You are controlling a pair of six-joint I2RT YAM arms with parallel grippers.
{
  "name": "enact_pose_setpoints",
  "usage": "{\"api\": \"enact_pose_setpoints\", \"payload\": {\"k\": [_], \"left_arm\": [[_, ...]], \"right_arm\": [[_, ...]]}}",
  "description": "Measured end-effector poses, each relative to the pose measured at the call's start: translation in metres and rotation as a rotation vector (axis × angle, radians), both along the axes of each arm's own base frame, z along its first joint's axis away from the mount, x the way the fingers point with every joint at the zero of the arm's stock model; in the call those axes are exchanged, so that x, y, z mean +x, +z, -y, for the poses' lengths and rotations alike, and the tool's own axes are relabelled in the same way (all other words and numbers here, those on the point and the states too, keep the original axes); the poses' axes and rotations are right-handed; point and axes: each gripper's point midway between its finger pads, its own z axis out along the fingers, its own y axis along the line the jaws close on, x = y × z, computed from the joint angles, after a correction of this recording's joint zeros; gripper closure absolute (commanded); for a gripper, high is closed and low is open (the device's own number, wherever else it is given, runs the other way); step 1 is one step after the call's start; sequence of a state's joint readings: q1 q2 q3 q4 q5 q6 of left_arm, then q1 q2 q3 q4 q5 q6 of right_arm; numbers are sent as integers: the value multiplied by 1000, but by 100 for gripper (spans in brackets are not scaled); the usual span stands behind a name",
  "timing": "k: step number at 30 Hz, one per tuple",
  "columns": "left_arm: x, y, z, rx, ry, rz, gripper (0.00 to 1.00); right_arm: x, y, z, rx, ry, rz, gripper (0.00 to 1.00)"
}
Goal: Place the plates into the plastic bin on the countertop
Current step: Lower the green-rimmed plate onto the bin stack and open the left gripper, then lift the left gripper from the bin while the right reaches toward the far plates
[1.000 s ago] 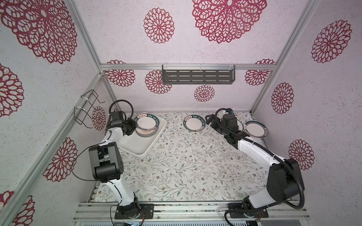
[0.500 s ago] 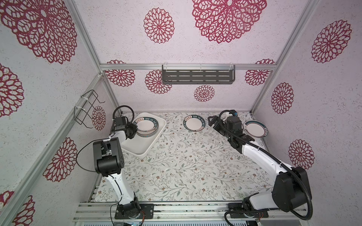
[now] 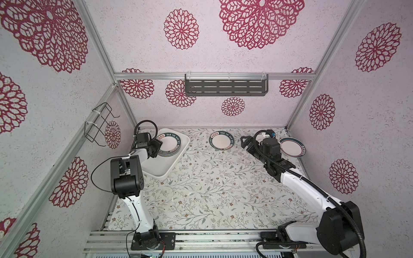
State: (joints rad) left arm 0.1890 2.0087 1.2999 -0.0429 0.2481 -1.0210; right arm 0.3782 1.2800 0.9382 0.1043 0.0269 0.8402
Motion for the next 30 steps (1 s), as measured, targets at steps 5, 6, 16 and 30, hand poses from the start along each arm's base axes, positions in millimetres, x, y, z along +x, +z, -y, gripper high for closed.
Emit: {"api": "enact_pose_setpoints", "payload": {"k": [5,6,16,30], "left_arm": [[-1,8,3,39,3,-3,0],[-5,11,4,54,4,-13,1],[-43,41,-9,199,24,-118,3],[-67,118,27,268,-126,14,3]], "right_arm": [[-14,-2,9,-9,-14,-9,1],[-18,-3,11,-12,-18,-12,1],[-63,-6,32,-32,-32,-16,1],[-92,-22,45,-32,-41,-8,1]]}}
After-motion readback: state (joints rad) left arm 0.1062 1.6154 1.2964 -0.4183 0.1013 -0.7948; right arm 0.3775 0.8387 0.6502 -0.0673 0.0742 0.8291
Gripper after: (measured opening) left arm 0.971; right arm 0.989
